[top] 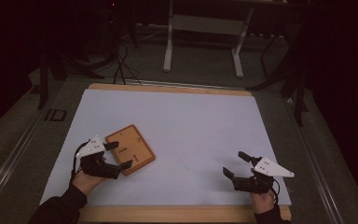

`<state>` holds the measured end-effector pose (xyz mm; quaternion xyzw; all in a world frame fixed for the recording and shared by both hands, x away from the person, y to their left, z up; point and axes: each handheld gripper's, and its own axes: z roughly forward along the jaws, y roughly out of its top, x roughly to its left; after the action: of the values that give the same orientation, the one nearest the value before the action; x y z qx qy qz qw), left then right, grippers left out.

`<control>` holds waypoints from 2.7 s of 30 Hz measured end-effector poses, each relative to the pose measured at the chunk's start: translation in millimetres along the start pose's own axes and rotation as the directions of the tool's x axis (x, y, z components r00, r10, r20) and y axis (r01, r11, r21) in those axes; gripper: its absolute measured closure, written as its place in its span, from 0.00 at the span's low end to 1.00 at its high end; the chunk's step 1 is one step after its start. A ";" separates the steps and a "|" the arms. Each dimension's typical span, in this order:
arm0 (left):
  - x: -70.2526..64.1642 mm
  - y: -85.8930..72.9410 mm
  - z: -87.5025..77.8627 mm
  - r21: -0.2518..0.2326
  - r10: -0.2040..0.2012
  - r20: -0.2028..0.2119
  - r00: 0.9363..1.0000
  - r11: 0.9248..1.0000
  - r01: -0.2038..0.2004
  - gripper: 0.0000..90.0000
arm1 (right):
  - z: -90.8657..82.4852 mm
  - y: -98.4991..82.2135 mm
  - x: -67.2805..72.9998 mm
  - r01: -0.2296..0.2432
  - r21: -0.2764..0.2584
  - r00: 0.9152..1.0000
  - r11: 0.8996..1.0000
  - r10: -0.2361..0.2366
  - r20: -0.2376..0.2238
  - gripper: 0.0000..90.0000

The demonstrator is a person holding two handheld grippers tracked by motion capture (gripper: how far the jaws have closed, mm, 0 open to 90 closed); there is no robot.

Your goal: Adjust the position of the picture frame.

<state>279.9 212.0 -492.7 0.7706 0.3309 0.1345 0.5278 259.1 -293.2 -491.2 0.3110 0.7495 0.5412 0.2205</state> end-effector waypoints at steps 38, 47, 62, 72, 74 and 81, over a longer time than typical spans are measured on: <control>45.2 2.6 91.1 0.191 0.012 -0.126 0.992 0.982 0.012 0.92 | 4.9 -4.4 -4.0 -0.028 0.021 0.998 0.999 0.029 -0.055 0.15; 40.0 6.9 91.6 0.230 0.069 -0.148 0.987 0.973 -0.033 0.95 | 5.8 -4.7 -4.1 -0.029 0.020 0.998 0.999 0.030 -0.063 0.15; 22.0 23.8 92.7 0.206 0.076 -0.095 0.993 0.977 -0.055 0.95 | 5.4 -4.8 -5.5 -0.036 0.017 0.997 0.999 0.037 -0.070 0.15; 1.4 44.0 105.2 0.169 0.088 -0.039 0.995 0.982 -0.080 0.95 | 6.1 -4.5 -7.1 -0.046 0.009 0.996 0.999 0.046 -0.075 0.15; -0.6 46.5 106.8 0.165 0.091 -0.034 0.995 0.983 -0.084 0.95 | 6.2 -4.3 -7.4 -0.044 0.009 0.996 0.999 0.045 -0.077 0.15; -12.8 67.3 121.5 0.153 0.102 -0.020 0.995 0.983 -0.098 0.95 | 5.8 -4.8 -8.6 -0.052 0.007 0.996 0.999 0.052 -0.079 0.15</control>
<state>362.7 100.6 -479.5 0.8222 0.3084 0.1461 0.4556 268.0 -296.5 -497.7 0.3092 0.7508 0.5566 0.1757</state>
